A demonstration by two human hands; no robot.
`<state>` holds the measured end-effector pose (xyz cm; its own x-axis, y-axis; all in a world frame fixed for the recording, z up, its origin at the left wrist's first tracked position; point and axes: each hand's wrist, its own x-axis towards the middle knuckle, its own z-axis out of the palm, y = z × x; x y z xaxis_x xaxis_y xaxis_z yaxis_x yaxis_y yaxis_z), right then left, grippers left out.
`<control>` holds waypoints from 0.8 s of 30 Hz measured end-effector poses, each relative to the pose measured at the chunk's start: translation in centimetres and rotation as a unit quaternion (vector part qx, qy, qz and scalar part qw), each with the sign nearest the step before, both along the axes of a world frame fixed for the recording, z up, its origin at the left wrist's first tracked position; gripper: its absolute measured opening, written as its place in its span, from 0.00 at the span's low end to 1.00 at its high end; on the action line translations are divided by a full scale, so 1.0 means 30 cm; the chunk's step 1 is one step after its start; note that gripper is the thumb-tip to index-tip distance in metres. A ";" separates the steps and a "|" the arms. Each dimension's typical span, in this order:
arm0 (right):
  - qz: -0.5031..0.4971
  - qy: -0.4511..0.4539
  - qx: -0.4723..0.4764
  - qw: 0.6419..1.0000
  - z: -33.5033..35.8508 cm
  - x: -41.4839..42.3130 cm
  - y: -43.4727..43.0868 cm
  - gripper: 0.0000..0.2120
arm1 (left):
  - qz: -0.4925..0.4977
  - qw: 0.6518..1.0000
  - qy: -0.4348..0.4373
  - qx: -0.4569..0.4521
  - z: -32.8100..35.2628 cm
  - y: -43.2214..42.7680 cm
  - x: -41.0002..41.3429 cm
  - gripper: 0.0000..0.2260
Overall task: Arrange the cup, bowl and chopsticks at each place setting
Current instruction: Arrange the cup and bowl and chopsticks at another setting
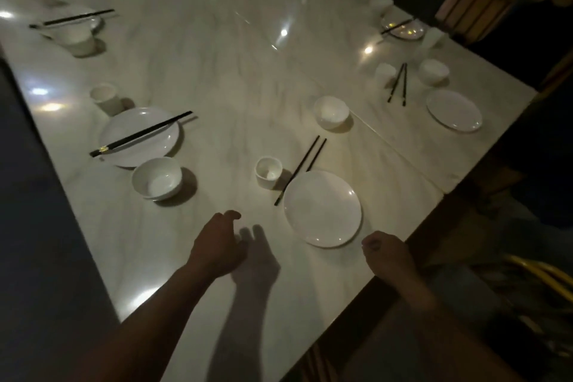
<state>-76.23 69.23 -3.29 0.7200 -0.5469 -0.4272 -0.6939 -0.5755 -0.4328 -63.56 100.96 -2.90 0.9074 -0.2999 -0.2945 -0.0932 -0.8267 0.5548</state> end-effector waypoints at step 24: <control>0.128 -0.010 0.001 0.992 0.177 0.493 -0.142 0.14 | 0.067 0.996 0.025 -0.044 0.072 -0.116 0.162 0.33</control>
<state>-61.45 64.97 2.02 0.8435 -0.3437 -0.4129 -0.5161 -0.7315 -0.4455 -58.72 97.48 -0.72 0.9261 -0.2033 -0.3177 0.0447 -0.7773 0.6276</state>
